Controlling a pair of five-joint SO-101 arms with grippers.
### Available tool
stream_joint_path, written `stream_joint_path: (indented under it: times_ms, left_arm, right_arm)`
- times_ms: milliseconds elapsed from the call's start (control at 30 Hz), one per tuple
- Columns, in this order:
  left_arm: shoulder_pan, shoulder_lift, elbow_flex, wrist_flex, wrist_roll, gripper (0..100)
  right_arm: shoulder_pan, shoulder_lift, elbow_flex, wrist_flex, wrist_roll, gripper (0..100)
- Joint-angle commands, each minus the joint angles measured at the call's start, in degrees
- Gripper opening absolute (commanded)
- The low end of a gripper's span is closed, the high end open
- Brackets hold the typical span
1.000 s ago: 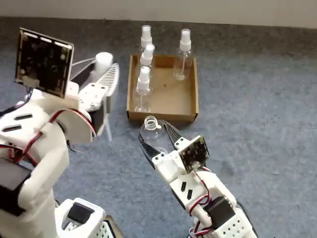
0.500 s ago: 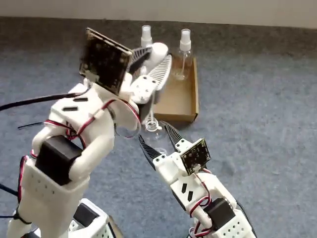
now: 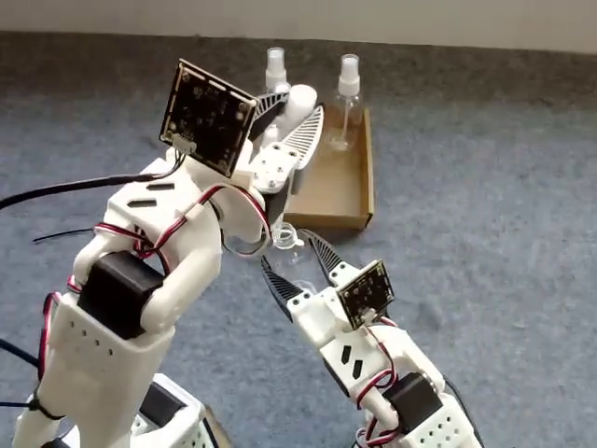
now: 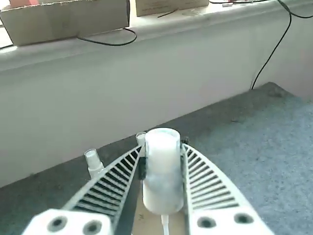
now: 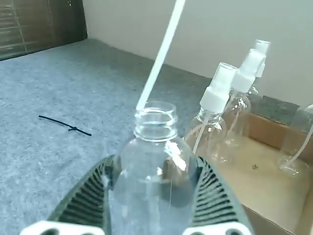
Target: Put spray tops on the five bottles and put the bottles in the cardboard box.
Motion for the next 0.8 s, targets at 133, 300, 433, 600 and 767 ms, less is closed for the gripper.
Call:
stream_joint_path:
  times_ms: [133,300,433,600,767]
  left_arm:
    - [-0.22,-0.84,0.13,-3.08,-3.78,0]
    - [-0.13,-0.84,1.36,-2.64,-3.69,0]
    - [-0.13,-2.15,4.35,-0.79,-3.69,0]
    - [2.51,-8.48,8.13,-0.18,-3.69,0]
    - [3.82,-13.58,13.05,-0.62,-4.04,0]
  right_arm:
    - [-0.13,-0.75,-0.48,0.04,-0.70,0.4]
    - [-0.13,-0.75,-0.57,0.04,-0.70,0.4]
    - [1.89,-0.75,-0.75,-0.13,-0.97,0.4]
    - [5.32,-0.75,-0.84,-0.13,-1.05,0.4]
    - [5.05,-0.75,-0.75,-0.13,-1.05,0.4]
